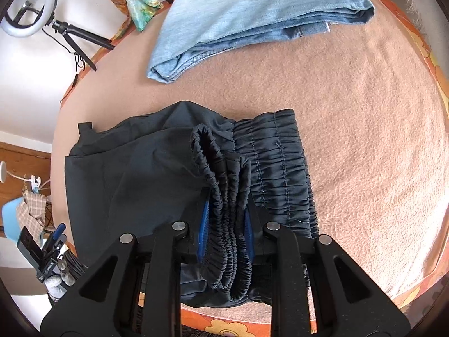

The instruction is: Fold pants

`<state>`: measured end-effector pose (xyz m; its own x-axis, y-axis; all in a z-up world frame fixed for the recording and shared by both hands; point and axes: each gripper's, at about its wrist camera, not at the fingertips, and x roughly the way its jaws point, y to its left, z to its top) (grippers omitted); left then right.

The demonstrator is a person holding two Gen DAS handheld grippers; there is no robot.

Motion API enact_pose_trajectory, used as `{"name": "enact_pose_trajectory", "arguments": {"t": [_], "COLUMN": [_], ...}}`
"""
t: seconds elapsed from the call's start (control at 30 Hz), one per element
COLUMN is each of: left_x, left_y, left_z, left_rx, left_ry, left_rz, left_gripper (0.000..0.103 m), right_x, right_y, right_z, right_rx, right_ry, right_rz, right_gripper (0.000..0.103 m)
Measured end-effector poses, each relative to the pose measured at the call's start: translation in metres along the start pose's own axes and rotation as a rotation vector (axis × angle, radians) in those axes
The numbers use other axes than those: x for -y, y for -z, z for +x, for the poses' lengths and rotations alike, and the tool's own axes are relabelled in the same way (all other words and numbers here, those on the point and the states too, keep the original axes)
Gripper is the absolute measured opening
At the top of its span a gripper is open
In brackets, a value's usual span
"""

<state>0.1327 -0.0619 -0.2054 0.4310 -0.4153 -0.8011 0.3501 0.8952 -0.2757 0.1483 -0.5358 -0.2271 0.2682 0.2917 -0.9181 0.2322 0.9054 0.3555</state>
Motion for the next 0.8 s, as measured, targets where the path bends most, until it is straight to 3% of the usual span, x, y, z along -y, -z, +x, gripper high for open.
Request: {"name": "enact_pose_trajectory", "arguments": {"t": [0.07,0.17,0.27,0.37,0.43,0.53,0.67,0.8], "left_x": [0.000,-0.002,-0.006,-0.010,-0.009,-0.008,-0.019,-0.018], "left_y": [0.003,0.006,0.009,0.013,0.016,0.019,0.024,0.026], "left_z": [0.001,0.003,0.006,0.010,0.012,0.011,0.009,0.011], "left_rx": [-0.007,-0.011,-0.021,-0.031,-0.035,-0.012,0.037,0.065], "left_ry": [-0.003,-0.005,0.021,0.038,0.055,0.064,0.139,0.161], "left_rz": [-0.007,-0.028,-0.068,-0.114,-0.123,-0.144,-0.268,-0.293], "left_gripper": [0.060,0.060,0.060,0.060,0.060,0.060,0.057,0.034], "right_x": [-0.011,-0.030,-0.049,-0.073,-0.094,-0.128,-0.187,-0.246], "right_y": [0.004,0.013,0.023,0.034,0.039,0.045,0.046,0.048], "right_z": [-0.011,-0.034,-0.058,-0.072,-0.073,-0.066,-0.042,-0.010], "right_rx": [0.031,0.120,0.202,0.256,0.259,0.238,0.183,0.124], "right_ry": [0.082,0.185,0.176,0.121,0.028,-0.064,-0.156,-0.198], "right_rz": [-0.056,-0.142,-0.173,-0.209,-0.229,-0.269,-0.352,-0.424], "right_gripper": [0.041,0.044,0.048,0.050,0.050,0.051,0.052,0.053]}}
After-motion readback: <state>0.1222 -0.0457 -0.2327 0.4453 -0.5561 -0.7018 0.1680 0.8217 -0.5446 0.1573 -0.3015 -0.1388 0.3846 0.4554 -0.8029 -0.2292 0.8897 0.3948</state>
